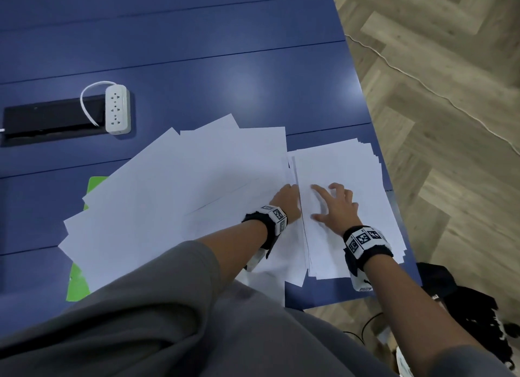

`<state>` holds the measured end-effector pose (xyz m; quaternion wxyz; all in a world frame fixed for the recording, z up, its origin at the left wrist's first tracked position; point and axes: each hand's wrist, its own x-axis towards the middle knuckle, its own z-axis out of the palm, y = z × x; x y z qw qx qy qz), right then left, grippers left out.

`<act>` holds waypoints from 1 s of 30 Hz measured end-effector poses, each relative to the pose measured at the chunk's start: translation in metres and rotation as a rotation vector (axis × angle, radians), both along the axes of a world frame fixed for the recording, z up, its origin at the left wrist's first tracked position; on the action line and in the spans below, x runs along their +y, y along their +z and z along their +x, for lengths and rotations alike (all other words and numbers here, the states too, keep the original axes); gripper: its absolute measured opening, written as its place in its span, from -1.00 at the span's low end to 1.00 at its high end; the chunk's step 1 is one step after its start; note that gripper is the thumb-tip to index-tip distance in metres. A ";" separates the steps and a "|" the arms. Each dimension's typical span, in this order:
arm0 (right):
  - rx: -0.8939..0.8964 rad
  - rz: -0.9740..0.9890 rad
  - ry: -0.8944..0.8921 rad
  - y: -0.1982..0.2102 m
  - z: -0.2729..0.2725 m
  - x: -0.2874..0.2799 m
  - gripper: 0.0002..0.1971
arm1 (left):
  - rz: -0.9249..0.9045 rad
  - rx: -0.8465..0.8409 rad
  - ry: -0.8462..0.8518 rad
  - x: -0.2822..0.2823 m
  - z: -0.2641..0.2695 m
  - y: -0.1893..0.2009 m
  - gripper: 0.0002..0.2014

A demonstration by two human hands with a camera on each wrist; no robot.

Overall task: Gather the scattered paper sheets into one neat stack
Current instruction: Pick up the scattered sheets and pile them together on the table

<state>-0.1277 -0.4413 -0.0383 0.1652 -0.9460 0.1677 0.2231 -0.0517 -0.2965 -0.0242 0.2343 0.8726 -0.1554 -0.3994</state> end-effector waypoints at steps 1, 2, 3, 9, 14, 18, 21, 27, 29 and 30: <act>0.018 -0.031 0.007 -0.002 0.000 0.002 -0.23 | 0.009 -0.023 0.001 0.007 0.006 0.000 -0.60; 0.025 -0.055 0.008 -0.003 0.000 0.004 -0.24 | 0.036 -0.053 0.007 0.015 0.012 0.000 -0.57; 0.029 -0.067 0.005 -0.004 0.000 0.005 -0.24 | 0.073 -0.089 0.024 0.023 0.018 -0.002 -0.55; 0.044 -0.115 -0.016 -0.006 0.005 0.014 -0.25 | 0.256 -0.438 0.021 0.071 0.059 -0.008 -0.36; 0.054 -0.126 -0.035 -0.009 0.005 0.021 -0.25 | 0.457 -0.309 -0.034 0.097 0.074 -0.013 -0.05; 0.074 -0.153 -0.022 -0.009 0.005 0.024 -0.23 | 0.523 -0.221 -0.079 0.099 0.077 -0.018 0.00; 0.088 -0.150 -0.032 -0.008 0.007 0.026 -0.23 | 0.536 -0.219 -0.109 0.099 0.077 -0.021 -0.02; 0.101 -0.172 -0.044 -0.007 0.010 0.031 -0.26 | 0.537 -0.245 -0.217 0.113 0.078 -0.020 0.12; 0.104 -0.188 -0.045 -0.007 0.010 0.033 -0.26 | 0.525 -0.258 -0.215 0.115 0.078 -0.020 0.08; 0.104 -0.195 -0.046 -0.007 0.010 0.033 -0.26 | 0.515 -0.267 -0.208 0.115 0.078 -0.020 0.05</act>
